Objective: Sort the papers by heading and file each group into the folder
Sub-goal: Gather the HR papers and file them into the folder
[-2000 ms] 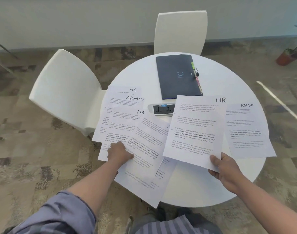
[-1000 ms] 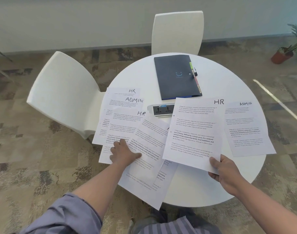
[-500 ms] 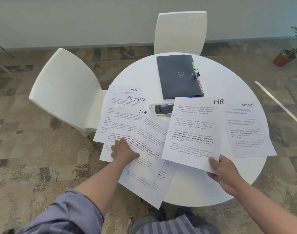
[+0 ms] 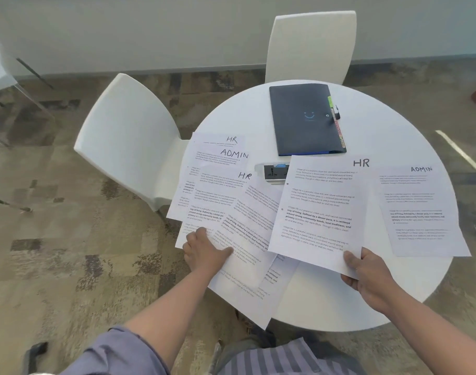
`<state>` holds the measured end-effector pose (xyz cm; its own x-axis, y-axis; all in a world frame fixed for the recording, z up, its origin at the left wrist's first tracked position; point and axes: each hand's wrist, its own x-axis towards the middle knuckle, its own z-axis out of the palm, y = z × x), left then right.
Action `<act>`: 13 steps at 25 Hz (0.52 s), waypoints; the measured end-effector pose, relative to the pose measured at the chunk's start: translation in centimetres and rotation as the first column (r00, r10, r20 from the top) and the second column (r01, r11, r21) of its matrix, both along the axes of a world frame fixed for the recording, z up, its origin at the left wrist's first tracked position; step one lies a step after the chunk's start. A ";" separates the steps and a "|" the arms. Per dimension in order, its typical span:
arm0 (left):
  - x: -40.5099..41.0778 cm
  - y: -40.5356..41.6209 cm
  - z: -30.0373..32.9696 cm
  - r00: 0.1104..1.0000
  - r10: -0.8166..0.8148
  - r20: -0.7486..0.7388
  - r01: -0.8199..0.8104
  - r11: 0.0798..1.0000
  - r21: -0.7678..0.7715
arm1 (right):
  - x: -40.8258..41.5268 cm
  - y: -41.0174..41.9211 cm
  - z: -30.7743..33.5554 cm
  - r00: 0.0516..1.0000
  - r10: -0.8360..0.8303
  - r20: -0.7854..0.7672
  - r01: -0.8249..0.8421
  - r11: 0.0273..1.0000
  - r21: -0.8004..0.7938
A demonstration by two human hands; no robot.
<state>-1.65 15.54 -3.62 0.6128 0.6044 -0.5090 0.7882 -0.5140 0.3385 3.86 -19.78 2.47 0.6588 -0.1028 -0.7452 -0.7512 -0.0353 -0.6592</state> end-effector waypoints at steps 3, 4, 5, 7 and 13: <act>-1.5 -0.8 0.4 0.929 0.365 0.065 -0.359 0.929 -0.090 | 0.5 0.4 0.3 0.999 0.029 0.012 -0.030 1.000 0.004; -1.9 -1.1 0.3 0.895 0.443 0.052 -0.435 0.893 -0.116 | 0.7 0.5 0.4 0.999 0.036 0.015 -0.036 0.999 0.005; -2.3 -1.3 0.2 0.879 0.475 0.035 -0.468 0.875 -0.123 | 0.8 0.5 0.5 0.999 0.044 0.016 -0.044 0.999 0.006; -2.7 -1.6 -0.3 0.863 0.505 0.020 -0.499 0.858 -0.124 | 1.1 0.4 0.4 0.998 0.057 0.018 -0.057 0.998 0.005; -2.6 -0.7 -1.7 0.697 0.715 0.056 -0.681 0.684 -0.262 | 1.4 -0.3 0.3 0.998 0.065 0.014 -0.065 0.998 -0.003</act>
